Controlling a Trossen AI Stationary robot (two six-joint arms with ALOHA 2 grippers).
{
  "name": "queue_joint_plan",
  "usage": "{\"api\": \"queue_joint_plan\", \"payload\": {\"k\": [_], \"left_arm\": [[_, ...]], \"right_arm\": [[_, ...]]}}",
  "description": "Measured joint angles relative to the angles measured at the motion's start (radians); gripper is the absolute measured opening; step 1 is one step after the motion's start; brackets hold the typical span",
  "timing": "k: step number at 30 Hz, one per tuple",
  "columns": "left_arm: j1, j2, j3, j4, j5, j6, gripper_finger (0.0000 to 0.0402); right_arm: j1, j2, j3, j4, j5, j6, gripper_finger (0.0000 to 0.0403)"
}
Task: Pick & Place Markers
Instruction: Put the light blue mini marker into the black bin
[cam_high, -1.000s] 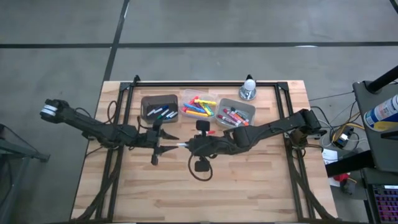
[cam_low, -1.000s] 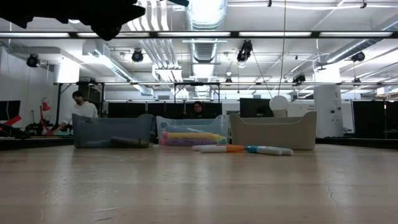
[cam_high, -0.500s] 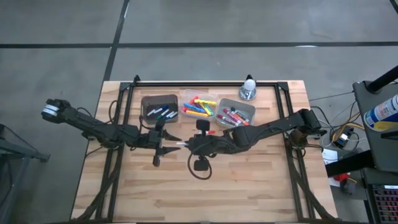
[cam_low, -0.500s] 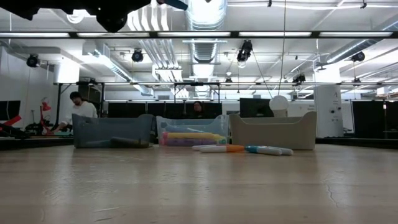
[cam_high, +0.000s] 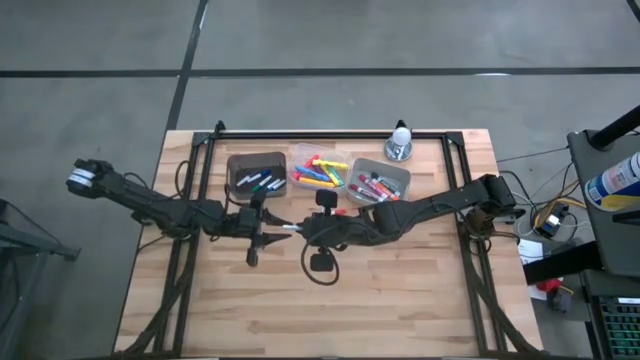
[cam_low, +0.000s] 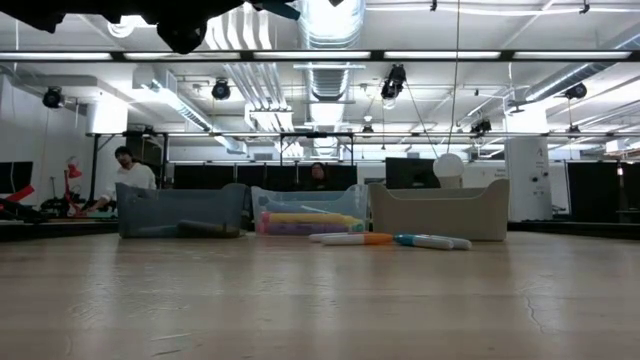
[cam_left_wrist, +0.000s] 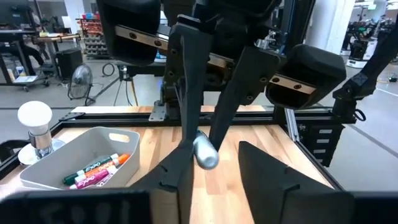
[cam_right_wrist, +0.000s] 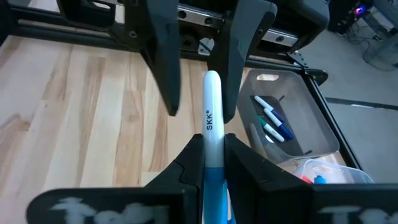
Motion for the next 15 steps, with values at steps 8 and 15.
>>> {"api": "queue_joint_plan", "payload": {"k": [8,15], "left_arm": [[0.007,0.0,0.0,0.008,-0.015,-0.011,0.0036],[0.014,-0.002,0.002,-0.001,-0.039,-0.019,0.0023]], "right_arm": [[-0.001,0.0,0.0,0.004,-0.001,0.001,0.0038],[-0.002,0.0,-0.003,-0.004,0.005,0.007,0.0042]]}}
